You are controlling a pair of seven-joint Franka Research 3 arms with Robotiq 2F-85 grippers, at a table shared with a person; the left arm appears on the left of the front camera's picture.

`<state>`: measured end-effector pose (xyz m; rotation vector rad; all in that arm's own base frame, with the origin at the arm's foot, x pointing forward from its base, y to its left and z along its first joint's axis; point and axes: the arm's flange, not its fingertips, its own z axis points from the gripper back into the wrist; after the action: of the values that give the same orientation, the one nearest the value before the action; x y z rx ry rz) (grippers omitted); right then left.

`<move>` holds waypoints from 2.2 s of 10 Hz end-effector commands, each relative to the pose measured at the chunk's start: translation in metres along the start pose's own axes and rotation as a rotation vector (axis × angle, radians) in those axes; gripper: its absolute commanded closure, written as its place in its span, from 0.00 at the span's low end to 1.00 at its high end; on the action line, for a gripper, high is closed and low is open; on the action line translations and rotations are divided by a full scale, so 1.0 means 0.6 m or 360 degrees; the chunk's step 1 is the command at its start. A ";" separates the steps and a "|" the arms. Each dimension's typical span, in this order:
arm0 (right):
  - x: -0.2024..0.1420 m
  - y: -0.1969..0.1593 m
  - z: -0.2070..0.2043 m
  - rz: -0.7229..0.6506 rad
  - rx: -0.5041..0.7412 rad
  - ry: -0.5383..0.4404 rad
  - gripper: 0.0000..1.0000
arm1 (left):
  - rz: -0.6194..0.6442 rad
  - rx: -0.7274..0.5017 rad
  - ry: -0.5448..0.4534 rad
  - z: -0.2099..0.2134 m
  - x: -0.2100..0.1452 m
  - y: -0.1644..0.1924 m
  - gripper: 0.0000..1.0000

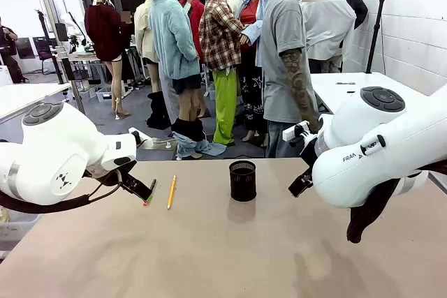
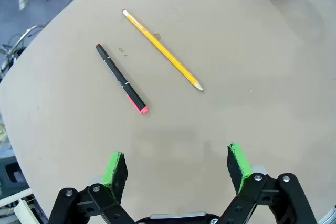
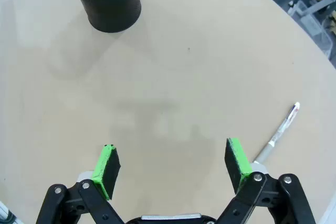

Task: Place the pens into the pen holder.
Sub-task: Pick up a writing instrument from the table and place it into the Pen holder.

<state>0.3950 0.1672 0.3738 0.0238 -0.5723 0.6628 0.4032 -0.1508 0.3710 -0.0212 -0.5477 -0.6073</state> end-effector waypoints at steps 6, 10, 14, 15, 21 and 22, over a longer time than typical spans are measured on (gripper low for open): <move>0.000 0.000 0.000 0.0000 0.0000 0.0000 0.00 | 0.0000 0.0001 -0.0004 0.000 0.000 0.000 0.00; 0.016 -0.005 0.027 -0.0025 0.0022 0.0002 0.00 | -0.0082 -0.0044 -0.0084 0.011 0.018 0.007 0.00; -0.012 -0.105 0.209 -0.0142 -0.0247 -0.0308 0.00 | -0.0117 0.0299 -0.0321 0.174 -0.014 0.111 0.00; -0.053 -0.143 0.260 -0.0273 -0.0420 -0.0321 0.00 | -0.0007 0.0526 -0.0221 0.221 -0.051 0.151 0.00; -0.305 -0.190 0.389 -0.0933 -0.0818 -0.0341 0.00 | 0.0868 0.0938 0.0090 0.341 -0.261 0.204 0.00; -0.302 -0.188 0.384 -0.0913 -0.0805 -0.0314 0.00 | 0.0603 0.0889 0.0057 0.393 -0.146 0.323 0.00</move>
<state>0.2942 -0.1115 0.5996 -0.2079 -0.8756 -0.0530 0.3232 0.1009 0.5596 0.3913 -0.6109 0.0174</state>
